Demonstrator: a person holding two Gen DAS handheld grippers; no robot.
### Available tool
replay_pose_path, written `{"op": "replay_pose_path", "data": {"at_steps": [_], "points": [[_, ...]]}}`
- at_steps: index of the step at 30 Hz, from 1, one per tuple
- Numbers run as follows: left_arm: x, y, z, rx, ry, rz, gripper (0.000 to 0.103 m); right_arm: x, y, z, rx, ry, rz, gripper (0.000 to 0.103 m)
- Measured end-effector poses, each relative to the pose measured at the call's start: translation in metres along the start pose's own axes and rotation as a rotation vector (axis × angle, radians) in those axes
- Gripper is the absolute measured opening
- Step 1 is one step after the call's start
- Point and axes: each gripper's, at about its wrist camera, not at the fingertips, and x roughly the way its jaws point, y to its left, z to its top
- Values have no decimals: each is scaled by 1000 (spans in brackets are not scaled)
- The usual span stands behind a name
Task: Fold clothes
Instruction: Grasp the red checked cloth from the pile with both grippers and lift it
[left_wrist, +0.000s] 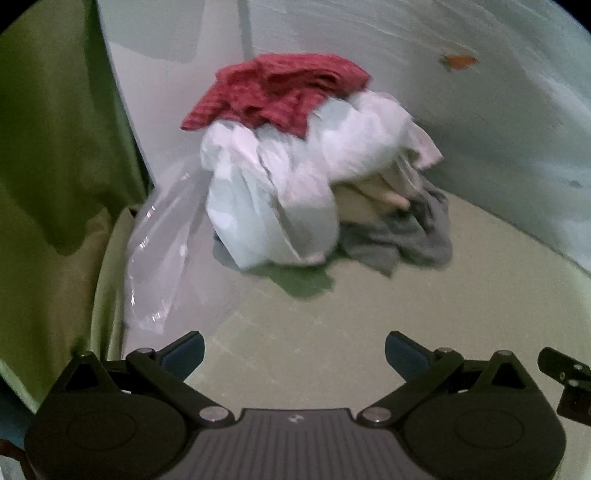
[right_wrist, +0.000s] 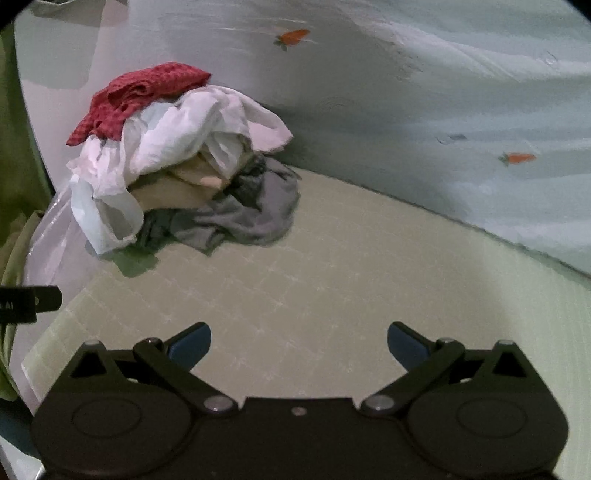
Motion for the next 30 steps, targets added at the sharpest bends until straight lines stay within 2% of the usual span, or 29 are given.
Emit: {"op": "replay_pose_path", "data": {"at_steps": [6, 12, 15, 19, 21, 23, 24, 27, 28, 29, 30], "points": [[32, 22, 58, -70, -36, 29, 101, 33, 34, 66, -37, -92, 46, 96], [80, 46, 135, -161, -85, 27, 94, 75, 80, 153, -73, -199, 99, 88], [107, 56, 172, -209, -107, 19, 91, 96, 104, 198, -80, -243, 152, 84], [138, 64, 196, -283, -94, -51, 83, 124, 125, 250, -40, -280, 239, 83], [153, 67, 206, -319, -82, -90, 73, 138, 131, 270, 4, -279, 281, 83], [168, 71, 216, -355, -70, -130, 62, 157, 135, 284, 57, -245, 324, 79], [176, 73, 221, -373, -64, -149, 59, 167, 136, 288, 82, -218, 347, 77], [192, 75, 230, -409, -50, -188, 35, 195, 137, 294, 162, -118, 407, 61], [190, 74, 230, -405, -56, -186, 23, 200, 135, 293, 180, -99, 439, 45], [188, 72, 231, -402, -62, -183, 16, 204, 134, 293, 197, -81, 472, 30], [186, 71, 231, -399, -68, -181, 14, 209, 132, 292, 215, -63, 506, 24]]}}
